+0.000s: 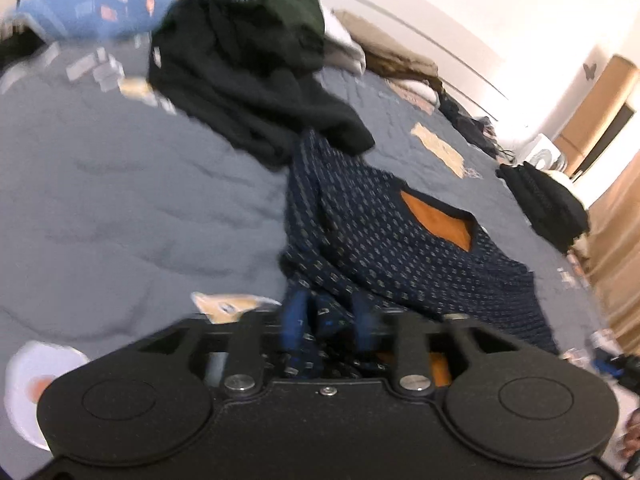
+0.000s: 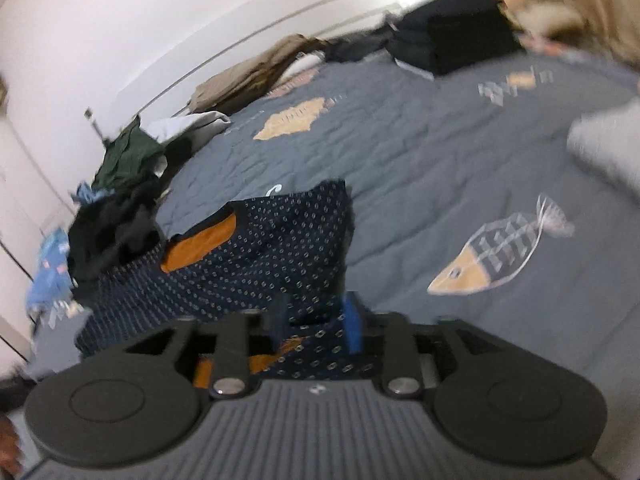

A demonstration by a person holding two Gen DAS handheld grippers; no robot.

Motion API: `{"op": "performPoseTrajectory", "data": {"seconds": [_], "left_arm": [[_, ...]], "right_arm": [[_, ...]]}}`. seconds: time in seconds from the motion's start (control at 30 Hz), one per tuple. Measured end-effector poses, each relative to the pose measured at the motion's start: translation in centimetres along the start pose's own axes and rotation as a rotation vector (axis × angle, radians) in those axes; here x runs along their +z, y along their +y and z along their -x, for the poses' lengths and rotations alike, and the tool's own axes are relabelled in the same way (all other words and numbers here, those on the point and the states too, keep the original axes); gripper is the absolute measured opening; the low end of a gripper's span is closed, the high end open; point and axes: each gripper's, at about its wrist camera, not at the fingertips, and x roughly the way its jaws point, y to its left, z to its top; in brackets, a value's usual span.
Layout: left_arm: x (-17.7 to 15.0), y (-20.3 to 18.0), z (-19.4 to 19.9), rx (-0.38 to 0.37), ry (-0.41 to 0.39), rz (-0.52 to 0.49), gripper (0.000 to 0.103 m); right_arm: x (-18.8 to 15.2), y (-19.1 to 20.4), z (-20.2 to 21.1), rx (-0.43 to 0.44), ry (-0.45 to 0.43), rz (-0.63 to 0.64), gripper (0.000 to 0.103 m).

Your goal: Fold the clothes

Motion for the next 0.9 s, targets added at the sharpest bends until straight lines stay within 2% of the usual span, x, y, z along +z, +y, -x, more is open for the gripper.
{"op": "performPoseTrajectory", "data": {"seconds": [0.13, 0.23, 0.4, 0.63, 0.9], "left_arm": [[-0.2, -0.2, 2.6, -0.007, -0.059, -0.046, 0.056], [-1.2, -0.1, 3.0, 0.0, -0.047, -0.047, 0.056], [-2.8, -0.7, 1.7, 0.051, -0.001, -0.137, 0.056], [-3.8, -1.9, 0.4, 0.039, 0.015, -0.204, 0.058], [-4.0, -2.1, -0.1, 0.045, 0.025, -0.211, 0.06]], "right_arm": [[-0.9, 1.6, 0.1, -0.056, 0.019, 0.193, 0.041], [-1.8, 2.7, -0.4, -0.073, 0.057, 0.302, 0.041], [-2.8, 3.9, -1.0, -0.122, 0.078, 0.431, 0.041], [-3.6, 3.8, -2.2, -0.158, 0.104, 0.498, 0.041], [-3.7, 4.1, -4.2, -0.123, 0.115, 0.494, 0.042]]}}
